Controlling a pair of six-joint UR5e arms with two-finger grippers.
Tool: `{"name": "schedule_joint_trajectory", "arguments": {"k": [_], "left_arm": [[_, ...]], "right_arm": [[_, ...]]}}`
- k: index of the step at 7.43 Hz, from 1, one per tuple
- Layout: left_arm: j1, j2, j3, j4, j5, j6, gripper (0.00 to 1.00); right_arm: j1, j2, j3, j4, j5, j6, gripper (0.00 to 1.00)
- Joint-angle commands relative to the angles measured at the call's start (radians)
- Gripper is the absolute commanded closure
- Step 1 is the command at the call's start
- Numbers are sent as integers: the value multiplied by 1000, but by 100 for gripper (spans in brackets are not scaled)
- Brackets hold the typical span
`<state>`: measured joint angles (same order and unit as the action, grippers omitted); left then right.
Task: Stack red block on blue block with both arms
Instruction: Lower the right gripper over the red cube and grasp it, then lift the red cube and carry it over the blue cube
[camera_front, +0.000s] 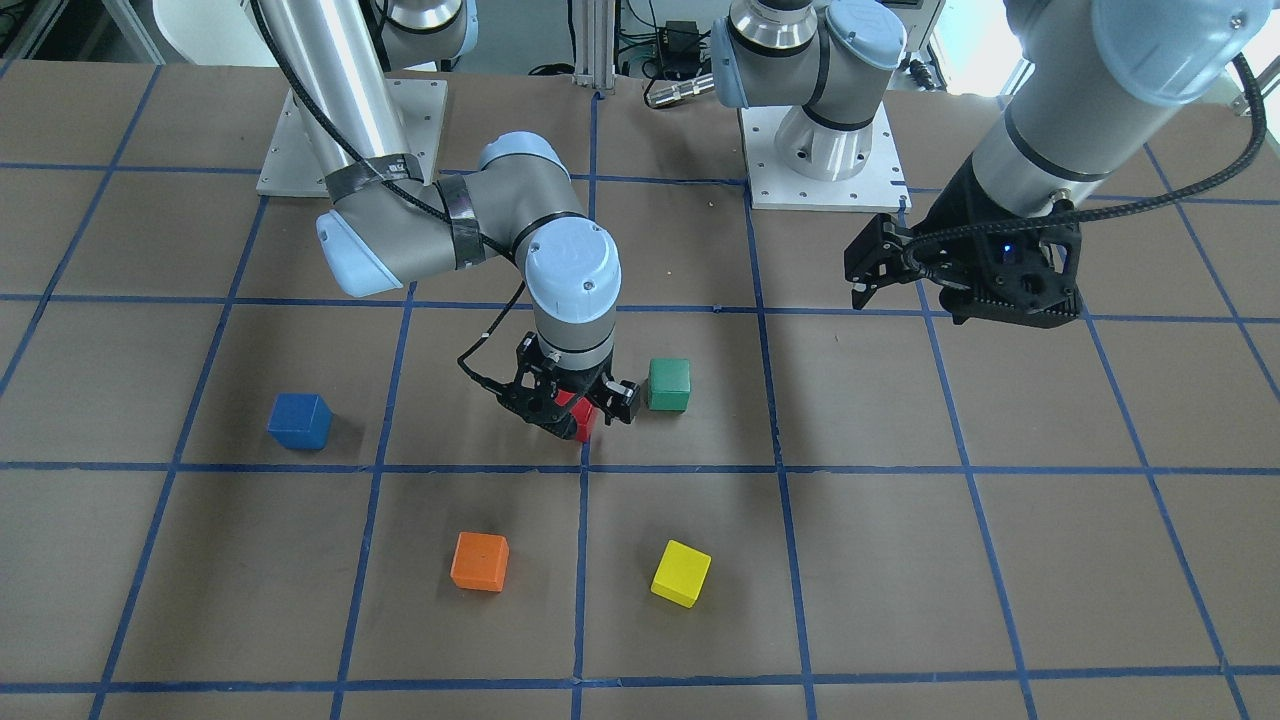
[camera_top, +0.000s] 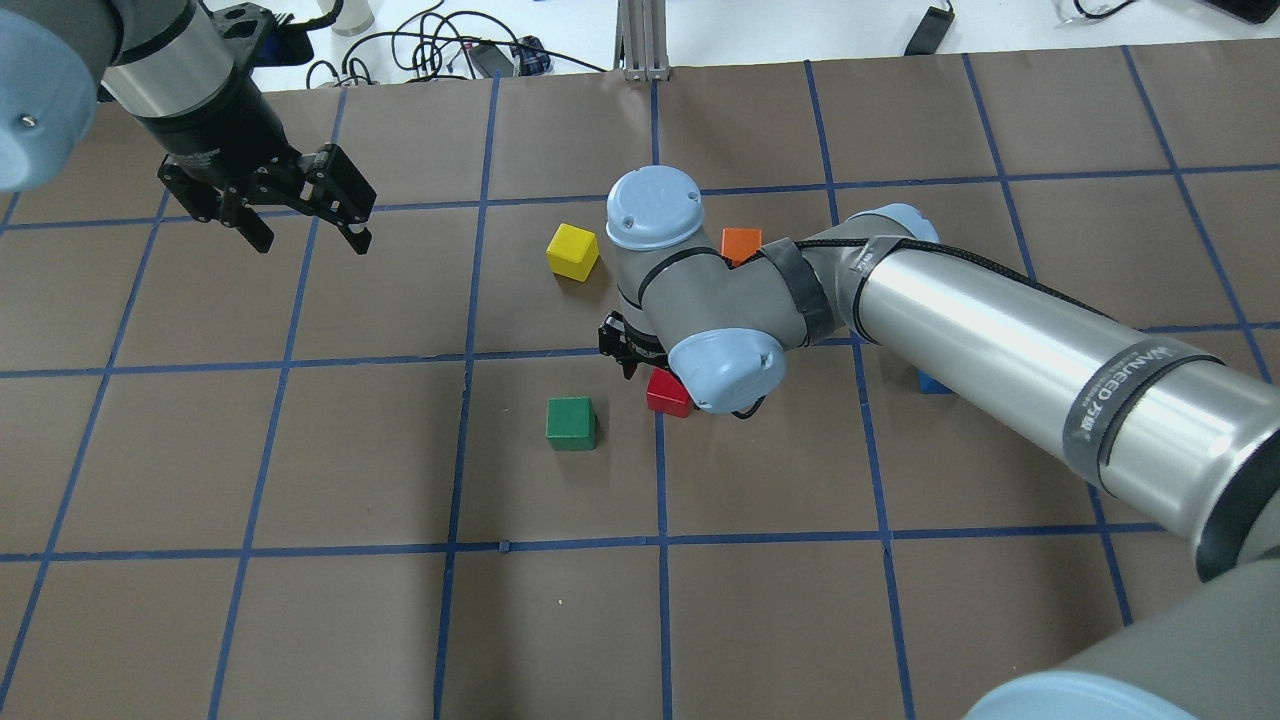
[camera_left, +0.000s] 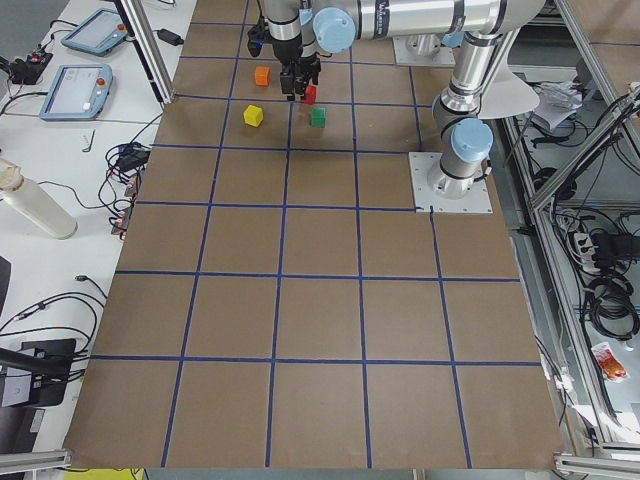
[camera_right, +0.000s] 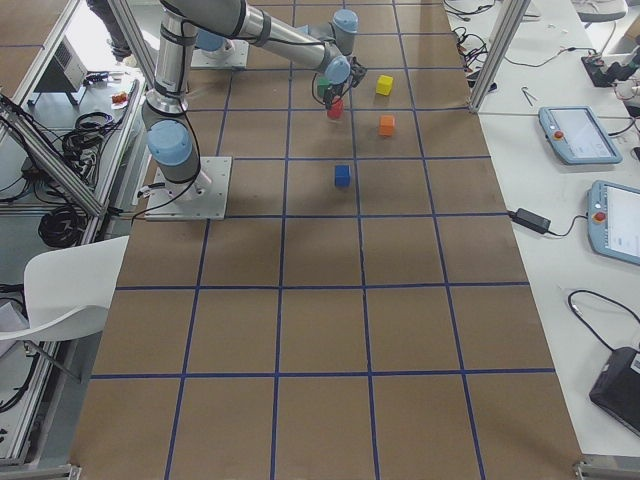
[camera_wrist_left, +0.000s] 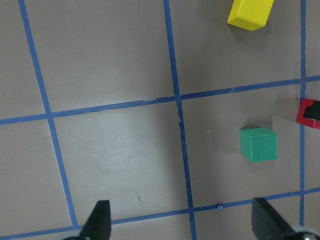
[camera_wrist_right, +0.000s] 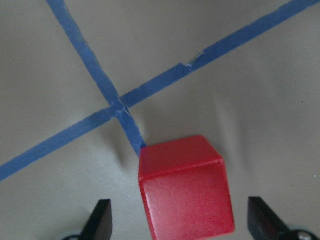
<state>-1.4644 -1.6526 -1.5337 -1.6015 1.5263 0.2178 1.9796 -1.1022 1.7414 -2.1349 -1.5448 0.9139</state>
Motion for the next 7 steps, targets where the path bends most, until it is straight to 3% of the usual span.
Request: {"name": "schedule_joint_trajectory", "arguments": {"k": [1,2,3,5,7], "left_arm": [[-1,-1,0,0,-2,0,0],[1,-1,0,0,0,0,0],[1,-1,0,0,0,0,0],[1,-1,1,0,2,0,0],[2,1,1,0,2,0,0]], "right_arm": [[1,2,3,6,-9,41,54],[-1,1,0,4,-11,45,75],[-1,-7,-2,1,-17,36,87],[-27,-88,0,59,-70,-68,95],[-172,-215,3,215,-69,-304,95]]}}
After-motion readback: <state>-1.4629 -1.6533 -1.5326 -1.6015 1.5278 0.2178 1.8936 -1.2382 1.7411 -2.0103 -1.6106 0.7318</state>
